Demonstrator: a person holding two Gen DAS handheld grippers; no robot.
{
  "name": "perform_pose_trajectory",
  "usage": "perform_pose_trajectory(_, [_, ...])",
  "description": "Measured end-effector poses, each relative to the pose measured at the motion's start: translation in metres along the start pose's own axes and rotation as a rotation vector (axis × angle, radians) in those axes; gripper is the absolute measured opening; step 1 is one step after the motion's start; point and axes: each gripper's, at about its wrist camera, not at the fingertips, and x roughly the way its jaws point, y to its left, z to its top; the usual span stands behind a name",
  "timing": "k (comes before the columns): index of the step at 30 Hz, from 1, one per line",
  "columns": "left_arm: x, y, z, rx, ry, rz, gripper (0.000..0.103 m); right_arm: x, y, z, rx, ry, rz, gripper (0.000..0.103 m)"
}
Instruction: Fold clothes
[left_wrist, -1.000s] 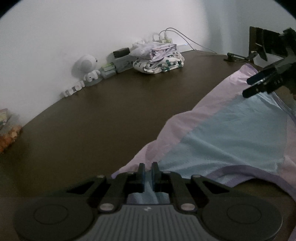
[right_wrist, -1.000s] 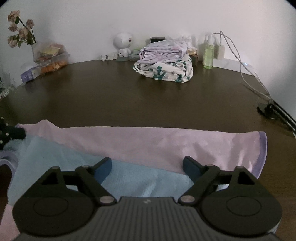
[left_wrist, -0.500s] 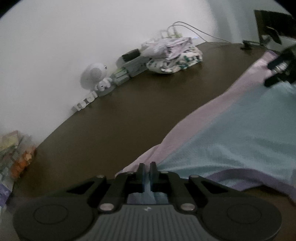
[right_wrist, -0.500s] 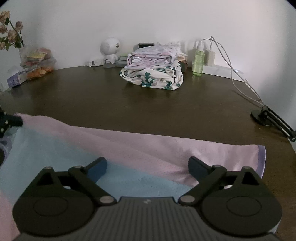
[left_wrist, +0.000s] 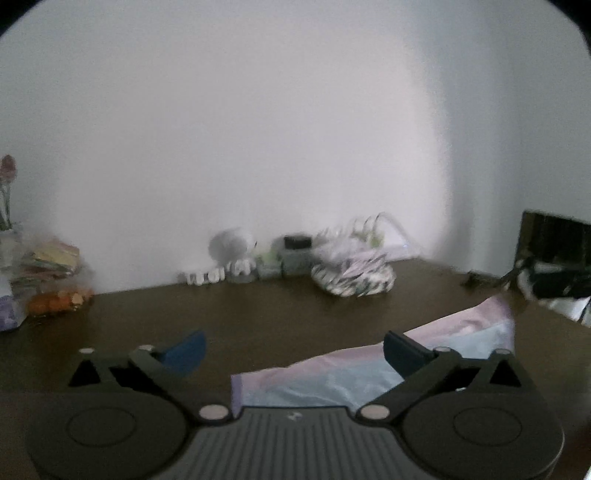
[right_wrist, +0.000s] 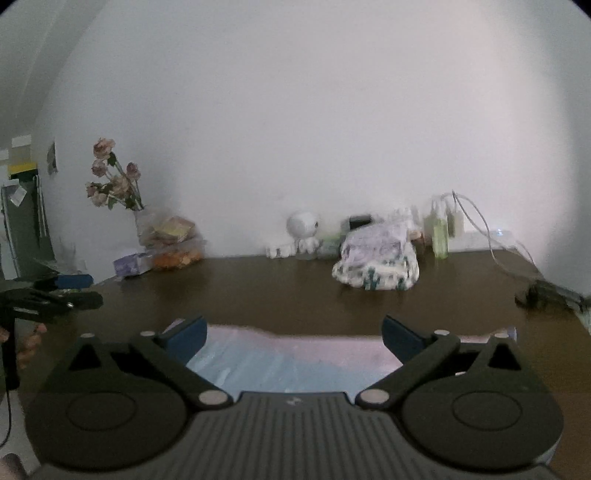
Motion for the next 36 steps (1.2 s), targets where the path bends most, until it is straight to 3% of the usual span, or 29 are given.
perform_pose_trajectory(6, [-0.041, -0.053, -0.040, -0.080, 0.042, -0.011, 0.103, -0.030, 0.023, -0.035, 0.052, 0.046, -0.023, 0.103])
perform_pose_trajectory(14, [-0.065, -0.105, -0.070, -0.013, 0.087, -0.162, 0.103, -0.046, 0.060, -0.050, 0.020, 0.073, 0.001, 0.103])
perform_pose_trajectory(21, [-0.073, -0.100, -0.074, -0.031, 0.096, -0.127, 0.103, -0.055, 0.073, -0.049, 0.011, 0.059, 0.004, 0.103])
perform_pose_trajectory(29, [-0.071, -0.099, -0.079, -0.028, 0.109, -0.138, 0.103, -0.051, 0.083, -0.050, -0.029, 0.077, 0.008, 0.103])
perform_pose_trajectory(33, [-0.072, -0.097, -0.080, -0.008, 0.108, -0.121, 0.103, -0.048, 0.091, -0.053, -0.131, 0.104, -0.024, 0.103])
perform_pose_trajectory(36, [-0.072, -0.093, -0.078, 0.082, 0.123, -0.118, 0.103, -0.043, 0.103, -0.054, -0.324, 0.173, -0.047, 0.103])
